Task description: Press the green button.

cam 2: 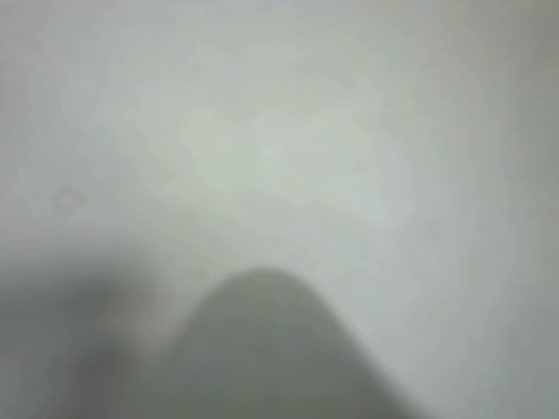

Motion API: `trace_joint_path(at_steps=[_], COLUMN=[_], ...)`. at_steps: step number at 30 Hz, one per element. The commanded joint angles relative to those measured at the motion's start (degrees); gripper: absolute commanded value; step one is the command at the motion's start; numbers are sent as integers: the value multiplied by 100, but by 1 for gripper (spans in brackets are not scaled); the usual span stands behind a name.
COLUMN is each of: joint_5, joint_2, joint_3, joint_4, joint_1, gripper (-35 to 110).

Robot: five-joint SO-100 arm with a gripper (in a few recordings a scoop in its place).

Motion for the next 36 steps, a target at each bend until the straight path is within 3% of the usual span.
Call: trace_joint_path(at_steps=[1, 7, 23, 36], joint_5=[70, 18, -1450, -2312], joint_2=[70, -167, -4948, -6979], joint_3=[-281, -1046, -5423, -7629], joint_4=[352, 712, 1055, 1679], joint_1=[18, 105, 1090, 1978], gripper=[0, 0, 0, 0])
